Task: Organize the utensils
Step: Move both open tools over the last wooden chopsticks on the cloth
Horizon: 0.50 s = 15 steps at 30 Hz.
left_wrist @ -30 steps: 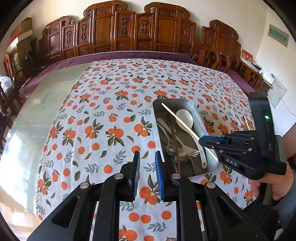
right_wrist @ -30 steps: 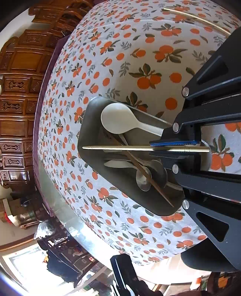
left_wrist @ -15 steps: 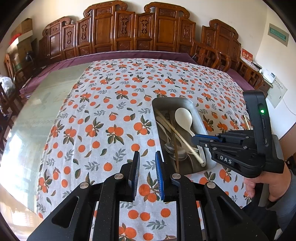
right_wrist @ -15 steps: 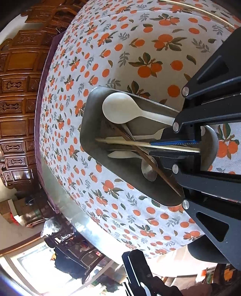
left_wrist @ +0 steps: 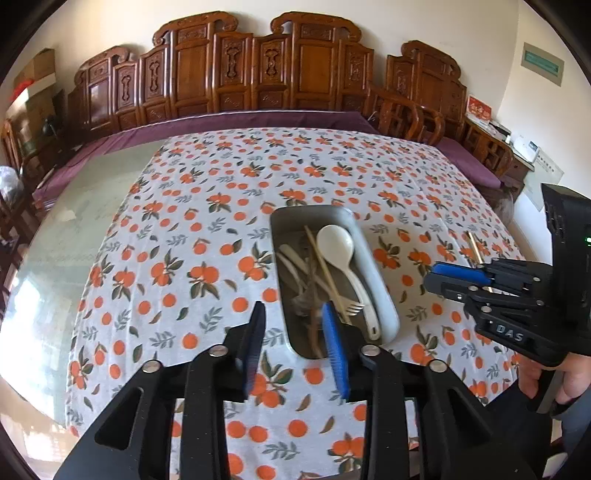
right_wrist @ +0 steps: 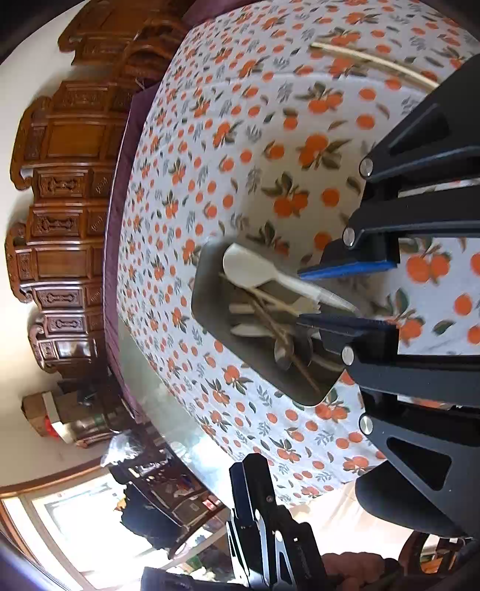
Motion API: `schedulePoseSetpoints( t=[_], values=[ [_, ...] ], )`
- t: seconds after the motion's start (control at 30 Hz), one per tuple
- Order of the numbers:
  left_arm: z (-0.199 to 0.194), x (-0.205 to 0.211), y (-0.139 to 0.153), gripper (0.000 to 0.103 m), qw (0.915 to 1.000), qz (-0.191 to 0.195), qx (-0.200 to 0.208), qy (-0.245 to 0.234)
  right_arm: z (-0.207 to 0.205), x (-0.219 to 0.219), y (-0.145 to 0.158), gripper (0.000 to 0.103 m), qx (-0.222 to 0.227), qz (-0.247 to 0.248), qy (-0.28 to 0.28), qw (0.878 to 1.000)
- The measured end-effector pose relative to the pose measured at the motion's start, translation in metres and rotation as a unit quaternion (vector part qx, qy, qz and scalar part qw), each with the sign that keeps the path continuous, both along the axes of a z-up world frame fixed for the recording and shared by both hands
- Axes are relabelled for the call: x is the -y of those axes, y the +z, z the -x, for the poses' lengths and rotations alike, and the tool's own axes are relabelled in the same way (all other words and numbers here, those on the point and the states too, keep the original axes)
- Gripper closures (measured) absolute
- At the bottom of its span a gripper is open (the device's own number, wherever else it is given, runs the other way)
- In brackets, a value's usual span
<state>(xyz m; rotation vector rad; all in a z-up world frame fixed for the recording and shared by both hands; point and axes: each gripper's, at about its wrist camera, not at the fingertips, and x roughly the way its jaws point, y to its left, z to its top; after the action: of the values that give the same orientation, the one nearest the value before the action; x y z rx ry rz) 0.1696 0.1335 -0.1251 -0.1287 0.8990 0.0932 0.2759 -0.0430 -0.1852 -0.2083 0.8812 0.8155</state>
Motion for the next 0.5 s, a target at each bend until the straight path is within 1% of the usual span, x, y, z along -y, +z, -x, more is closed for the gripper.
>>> schedulePoseSetpoints(
  t=[0.03,0.07,0.1,0.13,0.2,0.27,0.4,0.47,0.5],
  values=[
    [-0.001,0.003,0.001,0.060,1.0000,-0.001,0.001,-0.001,0.000,0.008,0.002,0.076,0.004,0.000,-0.004,1.000],
    [-0.002,0.006,0.001,0.054,1.0000,-0.002,0.002,-0.001,0.000,0.016,0.005,0.071,0.008,0.000,-0.010,1.000],
    [-0.003,0.010,0.002,0.043,1.0000,-0.003,0.006,-0.001,-0.001,0.021,0.006,0.068,0.011,0.000,-0.014,1.000],
    [-0.004,0.013,0.003,0.034,0.9999,-0.004,0.009,0.000,-0.001,0.032,0.009,0.062,0.016,-0.003,-0.022,1.000],
    [-0.008,0.020,0.001,0.033,0.9999,-0.004,0.013,-0.001,-0.002,0.045,0.011,0.056,0.019,-0.006,-0.033,0.999],
    [-0.011,0.026,0.000,0.033,0.9999,-0.003,0.011,-0.005,-0.004,0.063,0.011,0.045,0.020,-0.006,-0.048,0.999],
    [-0.018,0.042,-0.003,0.027,0.9998,-0.004,0.014,-0.014,-0.009,0.090,0.010,0.044,0.024,-0.001,-0.068,0.997],
    [-0.021,0.048,-0.003,0.027,0.9997,-0.002,0.015,-0.018,-0.012,0.105,0.007,0.044,0.026,0.003,-0.079,0.997],
    [-0.023,0.053,-0.004,0.024,0.9997,-0.001,0.014,-0.021,-0.014,0.112,0.006,0.044,0.026,0.005,-0.085,0.996]
  ],
)
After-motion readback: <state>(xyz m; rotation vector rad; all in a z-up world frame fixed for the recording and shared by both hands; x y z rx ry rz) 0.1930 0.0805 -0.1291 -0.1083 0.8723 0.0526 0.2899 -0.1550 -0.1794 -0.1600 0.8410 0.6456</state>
